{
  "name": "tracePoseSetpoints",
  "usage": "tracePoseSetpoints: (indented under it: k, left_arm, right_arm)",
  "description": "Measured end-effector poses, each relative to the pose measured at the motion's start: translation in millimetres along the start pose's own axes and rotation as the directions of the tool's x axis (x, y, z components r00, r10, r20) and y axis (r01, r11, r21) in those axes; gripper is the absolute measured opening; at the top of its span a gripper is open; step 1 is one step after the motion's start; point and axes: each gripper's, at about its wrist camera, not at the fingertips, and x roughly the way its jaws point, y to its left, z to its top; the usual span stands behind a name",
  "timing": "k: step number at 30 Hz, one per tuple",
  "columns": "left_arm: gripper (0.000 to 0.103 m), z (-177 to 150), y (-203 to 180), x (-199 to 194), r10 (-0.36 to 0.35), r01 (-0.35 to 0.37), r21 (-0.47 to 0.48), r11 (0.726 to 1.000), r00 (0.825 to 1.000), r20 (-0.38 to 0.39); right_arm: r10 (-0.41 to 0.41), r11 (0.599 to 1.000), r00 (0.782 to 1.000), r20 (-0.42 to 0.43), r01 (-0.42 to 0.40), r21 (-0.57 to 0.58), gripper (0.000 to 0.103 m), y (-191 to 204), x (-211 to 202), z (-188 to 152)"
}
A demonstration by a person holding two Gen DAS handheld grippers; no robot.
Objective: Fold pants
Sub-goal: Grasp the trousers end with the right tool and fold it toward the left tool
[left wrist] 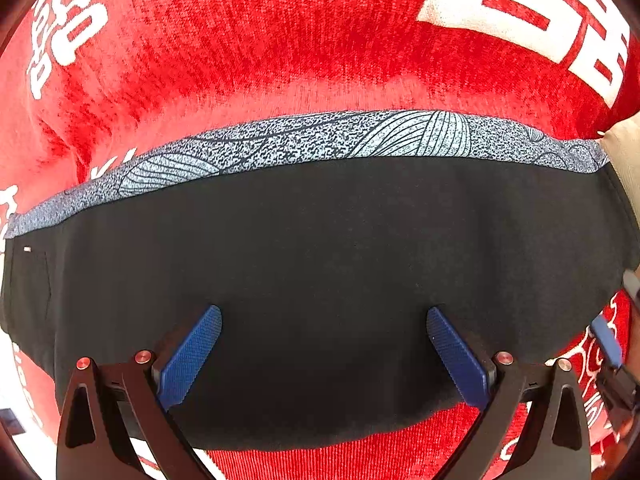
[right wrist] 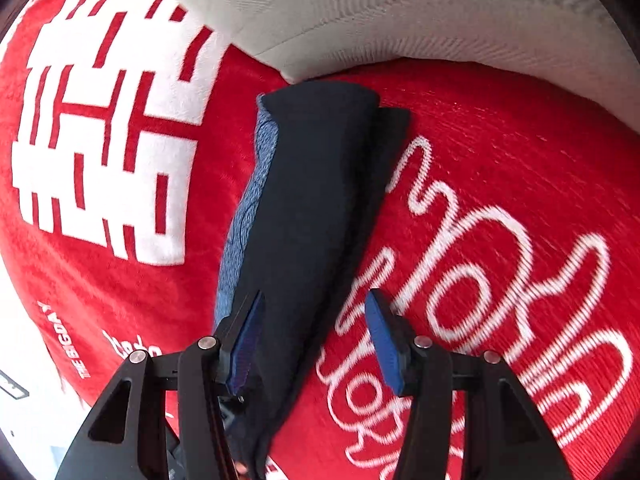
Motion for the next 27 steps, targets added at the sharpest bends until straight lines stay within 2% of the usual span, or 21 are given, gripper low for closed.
tracePoseSetpoints:
  k: [6,10,11,12,13,14,17,19,21,22,23,24,25,27]
  left_arm:
    - [0.103,-11.6,-12.0,-2.4,-0.003,0.003,0.017,1.000,1.000,0.024]
    - [0.103,-15.3,-14.1,-4.9,-0.006,0.004,0.040,0.999,0.998,0.055]
    - [0.103,-14.7,-13.9,-6.0,-0.007,0.006,0.036,0.999,0.999,0.050]
    - [0.103,-13.6,-13.9,-7.1,-0.009,0.008,0.030,1.000,0.999,0.042]
    - [0.098,-11.4,-12.5,-10.5,-0.012,0.011,0.021,1.000,0.999,0.035]
    - [0.086,-9.0,-10.3,-14.7,-0.023,0.023,0.013,1.000,0.999,0.033]
    - [0.080,-7.2,-14.3,-35.0,-0.105,0.105,0.005,0.994,0.993,0.045]
    - [0.068,-6.6,-17.5,-47.0,-0.155,0.154,0.024,0.988,0.986,0.066]
    - [0.068,-8.5,-23.7,-50.0,-0.218,0.215,0.044,0.976,0.973,0.076]
    - [0.068,-10.9,-26.7,-45.6,-0.221,0.218,0.053,0.975,0.973,0.070]
    - [0.068,-16.2,-30.3,-32.4,-0.221,0.219,0.059,0.974,0.975,0.032]
    - [0.068,-21.4,-30.6,-24.7,-0.218,0.215,0.058,0.975,0.975,0.041]
    - [0.068,-26.9,-34.3,-26.8,-0.205,0.196,0.089,0.976,0.974,0.098]
    - [0.068,-32.7,-40.5,-30.1,-0.176,0.157,0.139,0.978,0.975,0.136]
  right_arm:
    - [0.044,0.999,0.997,0.063,-0.044,-0.005,0.058,5.4,13.0,2.3]
    - [0.034,0.997,0.998,0.044,-0.030,-0.071,0.057,19.8,26.1,5.9]
    - [0.018,0.997,1.000,0.023,-0.016,-0.076,0.045,22.3,29.8,8.5]
    - [-0.025,0.996,1.000,0.000,0.025,-0.088,0.019,25.6,33.5,11.3]
    - [-0.086,0.990,0.996,-0.014,0.084,-0.110,0.018,29.6,35.9,13.0]
    - [-0.105,0.985,0.994,-0.016,0.101,-0.137,0.017,33.7,35.7,13.5]
    - [-0.148,0.956,0.989,-0.002,0.142,-0.257,0.016,55.2,29.7,9.0]
    - [-0.156,0.933,0.988,0.014,0.152,-0.325,0.015,72.3,24.8,4.4]
    - [-0.150,0.920,0.989,0.020,0.147,-0.363,0.015,84.7,21.4,2.0]
    - [-0.146,0.917,0.989,0.020,0.143,-0.373,0.015,88.7,20.3,1.4]
    - [-0.144,0.914,0.989,0.019,0.140,-0.381,0.015,91.9,20.1,1.1]
    - [-0.145,0.910,0.989,0.020,0.141,-0.390,0.015,95.0,19.8,0.3]
    - [-0.149,0.903,0.989,0.023,0.146,-0.404,0.015,99.5,20.2,-0.7]
    - [-0.166,0.878,0.986,0.026,0.160,-0.452,0.014,108.7,21.4,-8.4]
